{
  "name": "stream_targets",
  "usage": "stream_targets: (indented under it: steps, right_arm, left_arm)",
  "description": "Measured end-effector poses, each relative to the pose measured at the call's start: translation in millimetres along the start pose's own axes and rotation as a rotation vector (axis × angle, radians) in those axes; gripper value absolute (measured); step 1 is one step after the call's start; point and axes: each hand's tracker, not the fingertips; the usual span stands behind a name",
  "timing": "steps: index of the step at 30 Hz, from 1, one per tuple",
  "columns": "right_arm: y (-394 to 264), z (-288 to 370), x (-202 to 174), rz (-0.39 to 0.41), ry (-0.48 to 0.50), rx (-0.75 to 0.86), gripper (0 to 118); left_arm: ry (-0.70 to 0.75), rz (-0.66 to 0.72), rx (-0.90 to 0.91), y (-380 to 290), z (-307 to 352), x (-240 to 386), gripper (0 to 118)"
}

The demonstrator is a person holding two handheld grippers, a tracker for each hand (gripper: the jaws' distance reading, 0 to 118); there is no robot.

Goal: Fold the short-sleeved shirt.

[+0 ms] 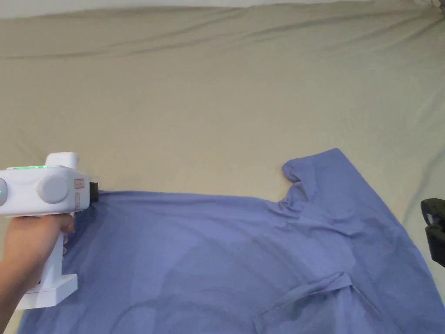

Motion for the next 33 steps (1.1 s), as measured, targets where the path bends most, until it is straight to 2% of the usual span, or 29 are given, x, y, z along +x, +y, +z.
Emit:
stream_targets:
  steps: [1, 5, 6, 7, 8, 9, 10, 12, 15, 18, 20, 21, 22, 23, 24, 25, 26, 27, 30, 33]
  right_arm:
    - [3.8, -6.3, 3.9, -0.016, 0.015, -0.007, 2]
    - [13.1, -41.7, 26.1, -0.124, 0.092, -0.057, 4]
    - [14.8, -54.9, 33.0, -0.132, 0.101, -0.093, 16]
    - [16.9, -70.2, 38.8, -0.129, 0.113, -0.152, 39]
    - [17.8, -84.4, 42.2, -0.113, 0.116, -0.207, 73]
    - [15.6, -101.0, 45.2, -0.112, 0.138, -0.217, 100]
    - [14.5, -117.2, 46.2, -0.098, 0.154, -0.249, 105]
    - [8.6, -147.2, 44.5, -0.081, 0.112, -0.276, 105]
    - [-11.0, -196.3, 44.3, -0.091, 0.078, -0.425, 105]
    - [-28.5, -212.1, 38.9, -0.122, 0.104, -0.480, 105]
    - [-32.7, -209.1, 28.6, -0.045, 0.107, -0.439, 103]
    - [-30.2, -205.3, 25.7, -0.013, 0.082, -0.406, 94]
    - [-27.5, -202.6, 25.1, -0.034, 0.098, -0.431, 76]
    - [-24.7, -201.3, 26.3, -0.062, 0.150, -0.442, 48]
    - [-21.7, -198.6, 28.0, -0.127, 0.239, -0.449, 17]
    - [-19.0, -194.7, 23.9, -0.126, 0.231, -0.444, 4]
    - [-14.7, -190.3, 20.5, -0.037, 0.130, -0.424, 4]
    - [-11.6, -182.6, 19.8, 0.008, 0.147, -0.383, 4]
    - [3.1, -142.2, 29.7, -0.071, 0.123, -0.281, 4]
    - [29.6, -79.4, 44.7, -0.058, 0.103, -0.129, 4]
  left_arm:
    - [0.056, -0.042, 0.022, -2.1, 9.2, 5.0, 1]
    - [0.036, -0.060, 0.147, -14.6, 53.9, 12.3, 1]
    - [0.043, -0.085, 0.179, -18.8, 70.8, 12.9, 1]
    - [0.058, -0.103, 0.218, -23.6, 89.4, 13.7, 1]
    - [0.067, -0.112, 0.253, -28.1, 105.2, 13.5, 1]
    - [0.067, -0.135, 0.267, -32.2, 120.4, 10.7, 1]
    - [0.084, -0.120, 0.288, -37.6, 136.1, 9.4, 1]
    - [0.083, -0.116, 0.289, -48.8, 161.4, 10.3, 1]
    - [0.084, -0.126, 0.304, -67.8, 184.8, 9.7, 1]
    - [0.075, -0.119, 0.290, -85.2, 192.8, 7.9, 1]
    - [0.079, -0.109, 0.283, -96.1, 195.9, 5.8, 1]
    - [0.088, -0.105, 0.287, -102.5, 195.1, 6.3, 1]
    - [0.101, -0.106, 0.288, -108.5, 195.8, 5.8, 1]
    - [0.106, -0.114, 0.278, -113.2, 195.9, 5.1, 1]
    - [0.112, -0.123, 0.264, -118.5, 194.9, 4.2, 1]
    - [0.116, -0.118, 0.263, -124.2, 192.7, 5.6, 1]
    - [0.116, -0.114, 0.253, -126.8, 191.9, 4.8, 1]
    - [0.109, -0.104, 0.227, -128.7, 192.0, 3.8, 1]
    - [0.113, -0.075, 0.249, -128.2, 203.7, 3.3, 1]
    - [0.121, -0.049, 0.329, -115.5, 232.3, -0.3, 1]
